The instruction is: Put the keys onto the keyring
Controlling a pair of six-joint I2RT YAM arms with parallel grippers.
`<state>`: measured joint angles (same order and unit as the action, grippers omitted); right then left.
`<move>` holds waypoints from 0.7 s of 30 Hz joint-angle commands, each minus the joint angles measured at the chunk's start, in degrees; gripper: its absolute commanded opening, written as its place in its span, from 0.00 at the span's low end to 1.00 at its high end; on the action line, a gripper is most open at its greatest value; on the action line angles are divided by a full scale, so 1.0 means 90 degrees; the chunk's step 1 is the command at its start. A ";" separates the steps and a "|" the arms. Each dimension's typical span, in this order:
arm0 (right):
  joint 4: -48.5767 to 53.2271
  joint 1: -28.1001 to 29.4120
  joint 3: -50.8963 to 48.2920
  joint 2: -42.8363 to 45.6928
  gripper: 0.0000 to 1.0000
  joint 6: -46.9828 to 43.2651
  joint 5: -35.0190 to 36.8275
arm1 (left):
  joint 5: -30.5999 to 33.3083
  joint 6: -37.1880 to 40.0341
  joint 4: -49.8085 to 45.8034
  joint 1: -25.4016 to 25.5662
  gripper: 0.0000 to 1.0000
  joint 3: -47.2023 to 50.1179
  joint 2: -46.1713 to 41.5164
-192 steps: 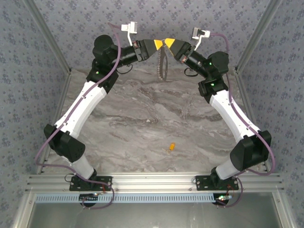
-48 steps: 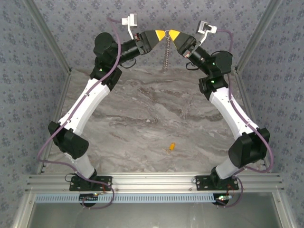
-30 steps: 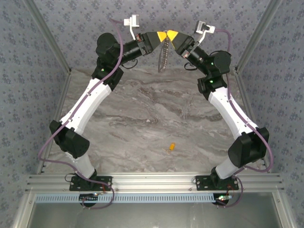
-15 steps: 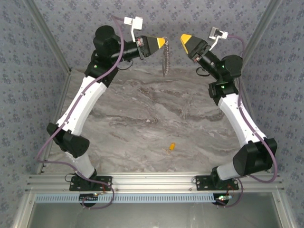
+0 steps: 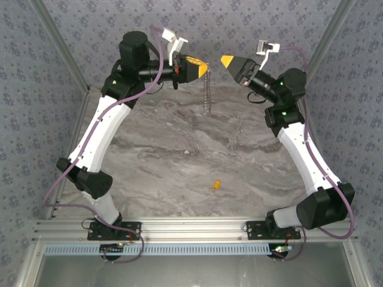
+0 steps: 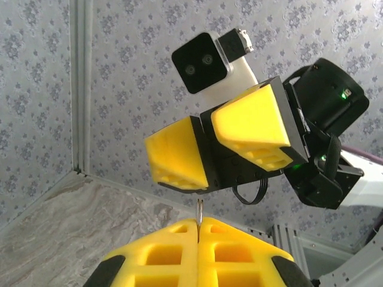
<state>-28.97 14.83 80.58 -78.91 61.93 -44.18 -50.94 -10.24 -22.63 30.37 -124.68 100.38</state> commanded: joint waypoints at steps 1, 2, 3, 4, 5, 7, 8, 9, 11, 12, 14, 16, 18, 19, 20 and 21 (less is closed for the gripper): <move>0.0428 0.0183 0.0410 0.0109 0.51 -0.0579 -0.0464 | -0.0371 0.0351 -0.0066 0.0003 0.00 -0.0274 -0.0226; 0.0551 0.0242 0.0454 0.0106 0.51 -0.0669 -0.0505 | -0.0406 0.0365 -0.0105 0.0003 0.00 -0.0303 -0.0225; 0.0665 0.0278 0.0486 0.0106 0.51 -0.0762 -0.0525 | -0.0433 0.0383 -0.0134 0.0000 0.00 -0.0320 -0.0218; 0.0769 0.0318 0.0502 0.0106 0.51 -0.0852 -0.0541 | -0.0453 0.0400 -0.0168 0.0002 0.00 -0.0348 -0.0216; 0.0858 0.0358 0.0546 0.0106 0.51 -0.0929 -0.0544 | -0.0461 0.0405 -0.0185 -0.0005 0.00 -0.0372 -0.0216; 0.0961 0.0406 0.0588 0.0088 0.51 -0.1002 -0.0545 | -0.0479 0.0390 -0.0208 -0.0005 0.00 -0.0398 -0.0206; 0.0996 0.0422 0.0606 0.0077 0.50 -0.1021 -0.0548 | -0.0487 0.0358 -0.0211 -0.0002 0.00 -0.0427 -0.0201; 0.1012 0.0441 0.0618 0.0068 0.50 -0.1027 -0.0555 | -0.0492 0.0342 -0.0218 -0.0005 0.00 -0.0443 -0.0191; 0.1022 0.0461 0.0617 0.0053 0.49 -0.1035 -0.0575 | -0.0503 0.0282 -0.0229 0.0012 0.00 -0.0472 -0.0177; 0.1027 0.0466 0.0617 0.0048 0.48 -0.1038 -0.0585 | -0.0509 0.0269 -0.0229 0.0007 0.00 -0.0481 -0.0177; 0.1041 0.0481 0.0614 0.0048 0.44 -0.1040 -0.0628 | -0.0506 0.0225 -0.0231 0.0024 0.00 -0.0499 -0.0166; 0.1023 0.0486 0.0598 0.0051 0.39 -0.1029 -0.0657 | -0.0505 0.0191 -0.0240 0.0017 0.00 -0.0528 -0.0150; 0.0979 0.0510 0.0598 0.0048 0.35 -0.1020 -0.0673 | -0.0528 0.0178 -0.0282 0.0017 0.00 -0.0575 -0.0128; 0.0955 0.0520 0.0612 0.0048 0.35 -0.1011 -0.0691 | -0.0546 0.0186 -0.0314 0.0025 0.00 -0.0599 -0.0111; 0.0953 0.0537 0.0634 0.0038 0.35 -0.1017 -0.0705 | -0.0552 0.0181 -0.0343 0.0033 0.00 -0.0642 -0.0091; 0.0954 0.0547 0.0655 0.0034 0.33 -0.1011 -0.0714 | -0.0559 0.0181 -0.0362 0.0037 0.00 -0.0667 -0.0080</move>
<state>-19.70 19.25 84.27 -78.94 53.47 -49.10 -53.87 -8.38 -26.02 30.37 -128.03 100.40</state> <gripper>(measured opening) 0.339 0.040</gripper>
